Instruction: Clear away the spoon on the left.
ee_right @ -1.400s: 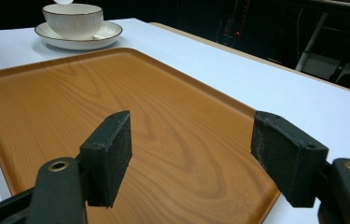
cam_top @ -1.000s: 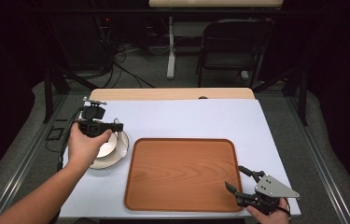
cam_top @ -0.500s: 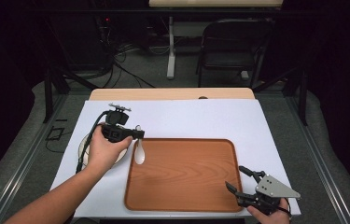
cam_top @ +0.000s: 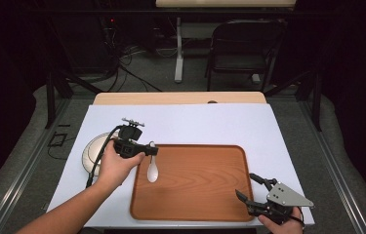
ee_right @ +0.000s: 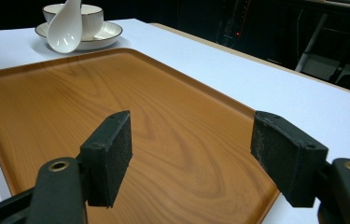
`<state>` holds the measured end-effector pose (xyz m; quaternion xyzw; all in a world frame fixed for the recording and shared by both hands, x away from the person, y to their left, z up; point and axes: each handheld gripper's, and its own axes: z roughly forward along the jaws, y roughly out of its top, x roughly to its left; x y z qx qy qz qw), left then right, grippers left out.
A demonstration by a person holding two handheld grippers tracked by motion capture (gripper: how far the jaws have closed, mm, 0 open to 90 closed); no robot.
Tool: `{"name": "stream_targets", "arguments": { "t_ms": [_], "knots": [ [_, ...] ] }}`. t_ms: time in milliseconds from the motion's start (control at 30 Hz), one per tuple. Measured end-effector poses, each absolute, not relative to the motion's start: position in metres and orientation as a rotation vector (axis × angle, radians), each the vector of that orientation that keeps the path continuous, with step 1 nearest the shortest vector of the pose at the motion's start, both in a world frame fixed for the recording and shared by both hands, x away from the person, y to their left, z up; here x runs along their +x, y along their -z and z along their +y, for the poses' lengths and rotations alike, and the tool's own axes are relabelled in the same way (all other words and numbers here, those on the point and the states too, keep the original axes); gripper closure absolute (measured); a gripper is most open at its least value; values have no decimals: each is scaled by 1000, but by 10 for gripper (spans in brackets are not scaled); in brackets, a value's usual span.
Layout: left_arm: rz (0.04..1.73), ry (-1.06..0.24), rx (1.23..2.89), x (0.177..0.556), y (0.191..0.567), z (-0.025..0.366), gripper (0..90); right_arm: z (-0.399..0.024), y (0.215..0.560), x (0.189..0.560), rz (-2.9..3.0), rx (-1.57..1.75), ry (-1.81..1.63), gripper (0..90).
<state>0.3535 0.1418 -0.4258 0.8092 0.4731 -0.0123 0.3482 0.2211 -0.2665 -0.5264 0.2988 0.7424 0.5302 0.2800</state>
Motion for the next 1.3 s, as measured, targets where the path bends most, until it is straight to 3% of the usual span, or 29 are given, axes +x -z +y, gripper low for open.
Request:
{"name": "stream_targets", "arguments": {
  "t_ms": [867,1300],
  "knots": [
    [1271,168,2109,352,469,139,849,-266,526,221,1991,804,-1424,290],
    [1370,232,2009,367,483,145,847,-266,526,221,1993,804,-1424,290]
  ]
}}
